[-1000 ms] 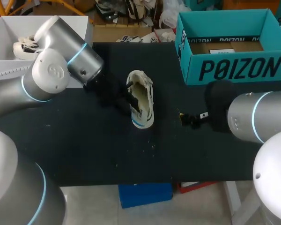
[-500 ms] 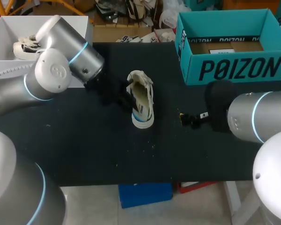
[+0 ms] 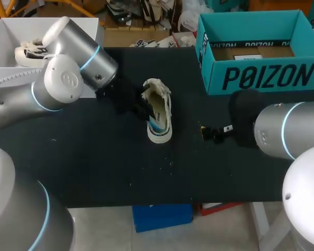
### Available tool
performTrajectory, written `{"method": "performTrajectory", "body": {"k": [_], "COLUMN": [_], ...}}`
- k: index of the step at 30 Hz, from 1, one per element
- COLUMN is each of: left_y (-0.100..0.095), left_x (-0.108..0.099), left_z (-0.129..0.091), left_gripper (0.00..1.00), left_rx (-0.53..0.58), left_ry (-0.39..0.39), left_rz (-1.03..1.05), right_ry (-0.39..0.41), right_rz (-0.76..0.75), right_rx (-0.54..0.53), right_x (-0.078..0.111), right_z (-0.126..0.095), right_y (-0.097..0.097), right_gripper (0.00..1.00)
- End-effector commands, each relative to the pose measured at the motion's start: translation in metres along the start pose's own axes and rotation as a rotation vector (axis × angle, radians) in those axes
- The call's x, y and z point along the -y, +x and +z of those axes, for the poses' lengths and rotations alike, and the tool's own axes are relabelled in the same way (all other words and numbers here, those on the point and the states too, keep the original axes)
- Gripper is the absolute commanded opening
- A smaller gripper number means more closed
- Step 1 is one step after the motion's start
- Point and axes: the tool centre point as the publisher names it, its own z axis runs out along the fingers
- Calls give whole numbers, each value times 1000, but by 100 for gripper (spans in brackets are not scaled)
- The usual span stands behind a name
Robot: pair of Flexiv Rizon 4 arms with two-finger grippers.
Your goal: Take the shoe out of the shoebox, open the shoe tongue, remove and reinsert the insole, then place the shoe into the shoebox
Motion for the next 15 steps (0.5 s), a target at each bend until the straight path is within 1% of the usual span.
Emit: {"method": "performTrajectory", "body": {"k": [1, 8, 9, 10, 11, 12, 13, 15], "left_y": [-2, -2, -2, -3, -4, -5, -6, -8], "left_x": [-7, -13, -13, -13, -11, -8, -6, 0], "left_z": [3, 3, 3, 3, 3, 1, 0, -5], "left_gripper": [0, 0, 3, 22, 59, 87, 100, 100], "left_rx": [-5, -23, -23, -27, -28, -29, -28, -23], "left_ry": [-22, -61, -61, -62, -63, -63, -64, -68], "left_rz": [-14, -53, -57, -58, -58, -56, -55, -41], "right_ry": [-6, -6, -6, -6, -6, -6, -6, -6], "right_rz": [1, 1, 1, 1, 1, 1, 1, 1], "right_rx": [3, 3, 3, 3, 3, 3, 3, 3], "right_x": [1, 1, 1, 1, 1, 1, 1, 1], "right_z": [3, 3, 3, 3, 3, 3, 3, 3], "right_y": [2, 2, 2, 2, 2, 2, 2, 2], "right_gripper": [100, 100, 100, 100, 100, 100, 100, 100]}}
